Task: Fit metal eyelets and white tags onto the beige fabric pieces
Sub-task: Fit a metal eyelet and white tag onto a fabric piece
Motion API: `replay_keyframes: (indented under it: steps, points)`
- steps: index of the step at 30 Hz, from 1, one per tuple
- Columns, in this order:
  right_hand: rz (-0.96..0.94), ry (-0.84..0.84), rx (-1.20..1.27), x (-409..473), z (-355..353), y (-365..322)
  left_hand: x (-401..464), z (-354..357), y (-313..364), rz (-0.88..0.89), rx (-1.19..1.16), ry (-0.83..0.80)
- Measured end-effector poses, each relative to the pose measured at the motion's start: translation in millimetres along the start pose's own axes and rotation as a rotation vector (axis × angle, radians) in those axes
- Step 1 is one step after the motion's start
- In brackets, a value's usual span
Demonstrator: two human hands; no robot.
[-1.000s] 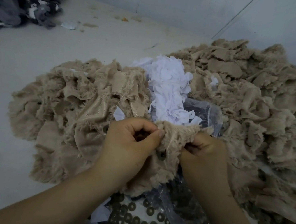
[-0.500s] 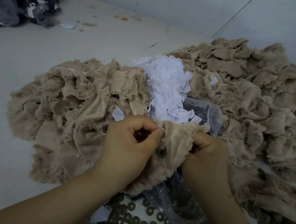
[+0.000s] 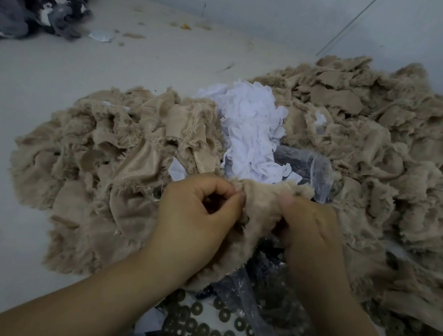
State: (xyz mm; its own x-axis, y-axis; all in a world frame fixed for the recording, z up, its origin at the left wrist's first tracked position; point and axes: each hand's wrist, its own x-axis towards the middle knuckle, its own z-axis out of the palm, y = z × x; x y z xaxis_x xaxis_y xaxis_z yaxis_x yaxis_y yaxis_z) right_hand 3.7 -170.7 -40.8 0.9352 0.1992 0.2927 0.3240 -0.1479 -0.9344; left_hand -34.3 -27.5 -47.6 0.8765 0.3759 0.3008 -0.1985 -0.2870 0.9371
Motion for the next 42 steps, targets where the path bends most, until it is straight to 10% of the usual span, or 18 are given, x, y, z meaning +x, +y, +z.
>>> replay_keyframes:
  steps: [42]
  points:
    - [0.165, 0.044, 0.022, 0.4, 1.1, 11.6, 0.3, 2.5, -8.8, 0.167, 0.085, -0.037]
